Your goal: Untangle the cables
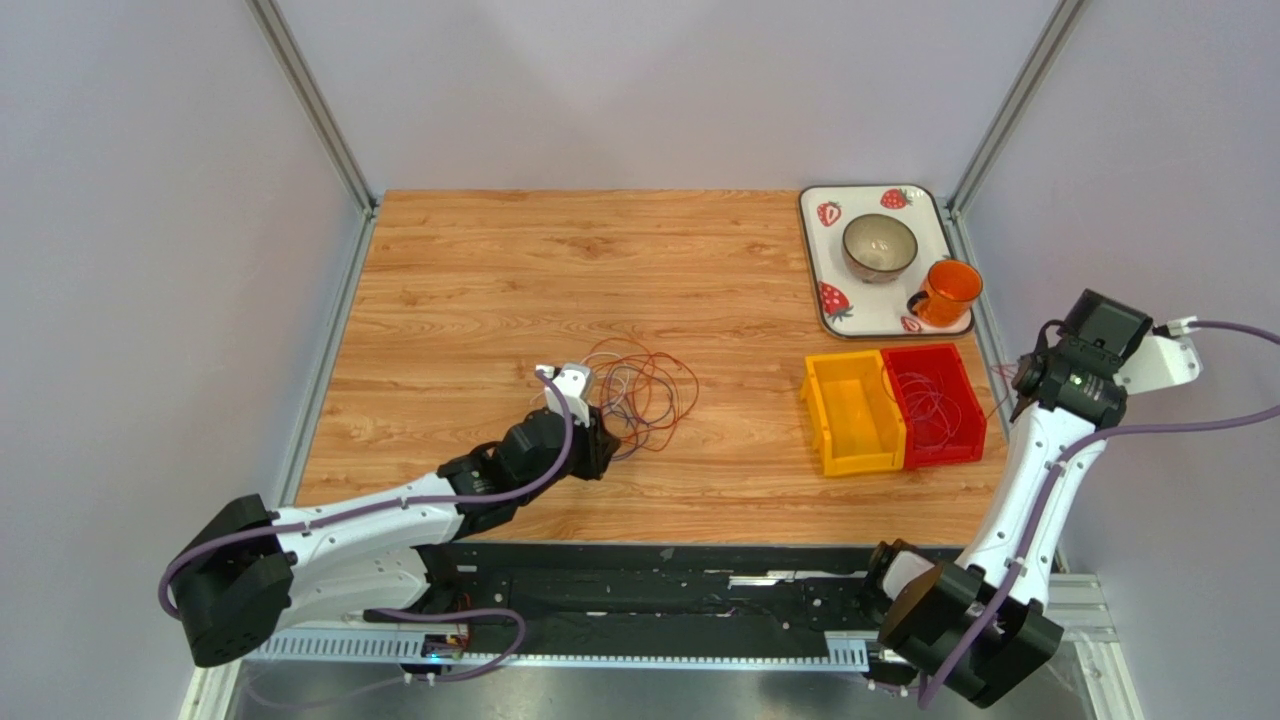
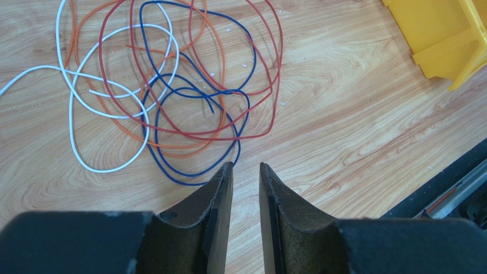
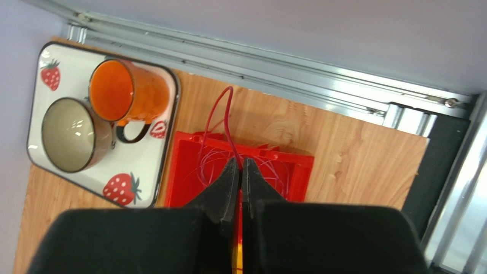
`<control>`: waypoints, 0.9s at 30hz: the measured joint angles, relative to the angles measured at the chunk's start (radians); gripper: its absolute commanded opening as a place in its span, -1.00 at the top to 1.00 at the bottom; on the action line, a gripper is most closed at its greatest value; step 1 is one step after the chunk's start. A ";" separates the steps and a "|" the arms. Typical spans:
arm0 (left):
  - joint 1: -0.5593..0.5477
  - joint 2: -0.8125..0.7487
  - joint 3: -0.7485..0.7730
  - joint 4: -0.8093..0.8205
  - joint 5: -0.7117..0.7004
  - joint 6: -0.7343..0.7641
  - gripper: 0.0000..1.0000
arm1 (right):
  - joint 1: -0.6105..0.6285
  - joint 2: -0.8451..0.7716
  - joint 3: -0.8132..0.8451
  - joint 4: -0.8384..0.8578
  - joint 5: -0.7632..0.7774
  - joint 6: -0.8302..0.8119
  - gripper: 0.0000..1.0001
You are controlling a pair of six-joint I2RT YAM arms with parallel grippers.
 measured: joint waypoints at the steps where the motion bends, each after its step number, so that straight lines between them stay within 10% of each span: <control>1: 0.000 0.000 0.000 0.000 0.000 0.000 0.36 | -0.013 0.000 -0.010 -0.002 0.004 0.000 1.00; 16: 0.000 0.001 0.000 0.000 0.000 0.000 0.38 | -0.047 0.043 0.182 0.008 0.237 0.039 1.00; 27: 0.000 0.023 0.000 -0.002 0.001 0.000 0.39 | -0.030 0.008 -0.193 0.211 0.205 -0.003 1.00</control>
